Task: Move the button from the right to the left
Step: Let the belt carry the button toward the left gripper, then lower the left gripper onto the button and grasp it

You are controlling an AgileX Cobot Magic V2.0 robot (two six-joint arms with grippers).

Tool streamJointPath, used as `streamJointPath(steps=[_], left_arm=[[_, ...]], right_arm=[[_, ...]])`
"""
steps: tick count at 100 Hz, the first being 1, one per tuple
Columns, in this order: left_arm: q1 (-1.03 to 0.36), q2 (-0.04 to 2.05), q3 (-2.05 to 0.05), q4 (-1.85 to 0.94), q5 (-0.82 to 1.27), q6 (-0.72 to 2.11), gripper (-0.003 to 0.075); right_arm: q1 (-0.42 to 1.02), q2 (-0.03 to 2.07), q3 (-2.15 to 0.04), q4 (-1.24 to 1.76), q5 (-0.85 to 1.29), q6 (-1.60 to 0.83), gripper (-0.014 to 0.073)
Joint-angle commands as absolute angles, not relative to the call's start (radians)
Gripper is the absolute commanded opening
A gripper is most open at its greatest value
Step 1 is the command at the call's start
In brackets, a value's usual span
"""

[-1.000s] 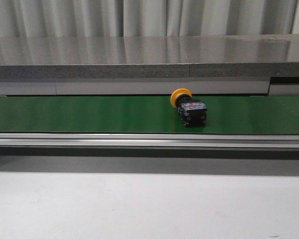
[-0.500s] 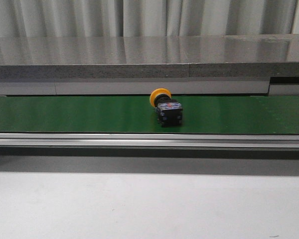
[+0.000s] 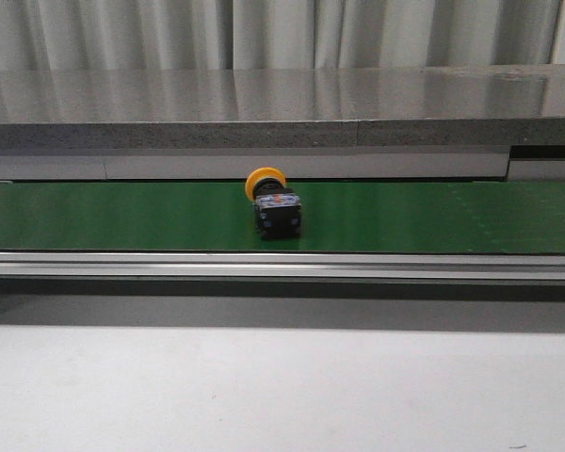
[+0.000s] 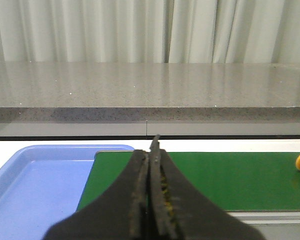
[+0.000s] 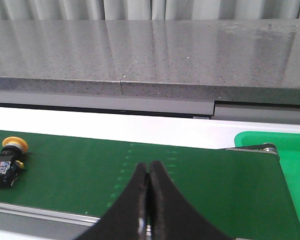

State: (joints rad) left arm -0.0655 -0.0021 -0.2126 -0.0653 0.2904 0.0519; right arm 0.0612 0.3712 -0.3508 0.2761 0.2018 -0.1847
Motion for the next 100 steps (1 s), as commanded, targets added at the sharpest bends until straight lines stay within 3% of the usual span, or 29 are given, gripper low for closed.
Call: streamJointPath(steps=[1,30,63,75,92,100], left_arm=[[-0.062,0.054,-0.297,-0.076,0.293,0.049,-0.002],[-0.062,0.324,-0.53,-0.079,0.499,0.049,-0.002],[-0.062,0.687,-0.776,-0.079,0.59,0.049,-0.0001],[-0.062,0.825,-0.844,-0.072,0.596,0.051,0.0147],[-0.064,1.0,-0.933,-0.112,0.591,0.051,0.0542],[-0.064,1.073,-0.967,-0.156,0.595,0.051,0.0611]], right_arm=[[0.063,0.374,-0.377,0.273,0.121,-0.192,-0.0067],[0.063,0.374,-0.377,0.273,0.121,-0.192,-0.0067],[0.063,0.374,-0.377,0.273,0.121,-0.192,-0.0067],[0.063,0.374,-0.377,0.273,0.121,-0.192,-0.0067],[0.063,0.374,-0.377,0.273,0.121,-0.192,-0.0067],[0.063,0.374,-0.377,0.273,0.121,-0.192,-0.0067]])
